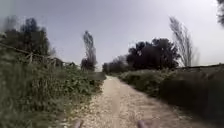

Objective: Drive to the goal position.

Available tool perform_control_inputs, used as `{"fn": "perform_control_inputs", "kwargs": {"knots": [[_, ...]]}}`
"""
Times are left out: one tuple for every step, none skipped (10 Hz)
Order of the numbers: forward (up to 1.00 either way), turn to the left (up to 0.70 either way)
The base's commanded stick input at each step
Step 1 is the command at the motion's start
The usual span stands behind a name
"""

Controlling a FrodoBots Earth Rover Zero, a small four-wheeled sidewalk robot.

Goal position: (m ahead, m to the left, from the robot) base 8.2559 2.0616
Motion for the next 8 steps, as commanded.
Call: {"fn": "perform_control_inputs", "kwargs": {"knots": [[1.0,0.0],[1.0,0.0],[1.0,0.0],[1.0,0.0],[1.0,0.0],[1.0,0.0],[1.0,0.0],[1.0,0.0]]}}
